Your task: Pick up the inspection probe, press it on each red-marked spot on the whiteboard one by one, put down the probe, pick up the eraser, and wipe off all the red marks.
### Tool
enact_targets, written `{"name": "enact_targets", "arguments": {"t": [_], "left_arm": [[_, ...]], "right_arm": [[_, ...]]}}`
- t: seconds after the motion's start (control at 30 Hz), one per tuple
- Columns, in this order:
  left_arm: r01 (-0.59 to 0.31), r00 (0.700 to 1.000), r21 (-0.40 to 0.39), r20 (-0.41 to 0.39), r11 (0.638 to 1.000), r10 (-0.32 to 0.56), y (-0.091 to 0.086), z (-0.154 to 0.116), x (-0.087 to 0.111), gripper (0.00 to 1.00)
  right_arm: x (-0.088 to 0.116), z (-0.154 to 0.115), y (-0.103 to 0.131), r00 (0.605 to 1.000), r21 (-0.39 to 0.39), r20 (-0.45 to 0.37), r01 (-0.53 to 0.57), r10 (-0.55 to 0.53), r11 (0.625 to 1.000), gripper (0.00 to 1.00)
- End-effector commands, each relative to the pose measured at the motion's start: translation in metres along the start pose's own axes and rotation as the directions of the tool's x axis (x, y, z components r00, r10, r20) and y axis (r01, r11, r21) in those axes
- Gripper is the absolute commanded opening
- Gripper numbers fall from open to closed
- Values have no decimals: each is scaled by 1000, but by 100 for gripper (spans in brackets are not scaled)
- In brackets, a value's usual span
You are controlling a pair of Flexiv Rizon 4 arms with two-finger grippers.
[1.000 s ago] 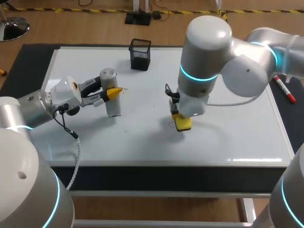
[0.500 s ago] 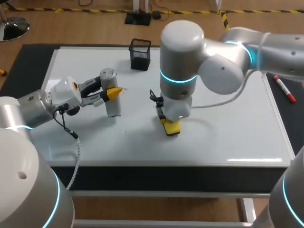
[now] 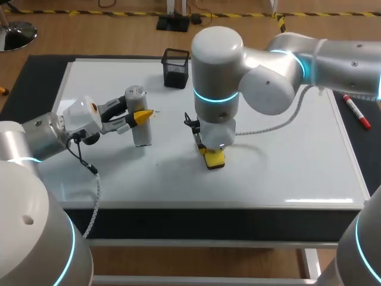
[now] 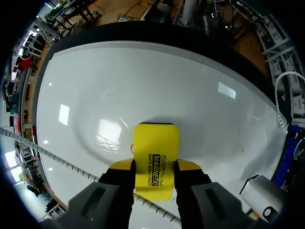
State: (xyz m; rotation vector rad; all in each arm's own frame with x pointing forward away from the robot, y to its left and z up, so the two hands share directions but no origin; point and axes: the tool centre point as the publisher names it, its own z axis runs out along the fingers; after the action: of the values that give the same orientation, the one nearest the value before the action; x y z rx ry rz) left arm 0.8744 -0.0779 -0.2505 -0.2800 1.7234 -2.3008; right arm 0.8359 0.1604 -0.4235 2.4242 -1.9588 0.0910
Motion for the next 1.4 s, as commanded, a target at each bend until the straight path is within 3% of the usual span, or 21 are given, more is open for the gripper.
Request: {"name": "enact_targets", "arguments": {"t": [0.03, 0.63, 1.0, 1.17, 1.23, 1.33, 1.4], "left_arm": [[-3, 1000, 6, 2, 1000, 3, 1, 0, 0, 0], [-3, 1000, 6, 2, 1000, 3, 1, 0, 0, 0], [-3, 1000, 6, 2, 1000, 3, 1, 0, 0, 0], [-3, 1000, 6, 2, 1000, 3, 1, 0, 0, 0], [-3, 1000, 6, 2, 1000, 3, 1, 0, 0, 0], [-3, 1000, 6, 2, 1000, 3, 1, 0, 0, 0], [-3, 1000, 6, 2, 1000, 3, 1, 0, 0, 0]], "right_arm": [[12, 6, -1, 1000, -5, -3, -11, 11, 1000, 0], [68, 26, -3, 994, -27, -44, -99, 98, 995, 0], [87, 21, -14, 989, -15, -47, -141, 140, 990, 0], [95, 13, -21, 990, -67, -10, -144, 143, 987, 0], [103, 8, -27, 992, -148, 16, -120, 124, 982, 0], [114, -2, -39, 994, -181, 45, -85, 95, 980, 0], [122, -8, -50, 994, -162, 47, -88, 97, 983, 0]]}}
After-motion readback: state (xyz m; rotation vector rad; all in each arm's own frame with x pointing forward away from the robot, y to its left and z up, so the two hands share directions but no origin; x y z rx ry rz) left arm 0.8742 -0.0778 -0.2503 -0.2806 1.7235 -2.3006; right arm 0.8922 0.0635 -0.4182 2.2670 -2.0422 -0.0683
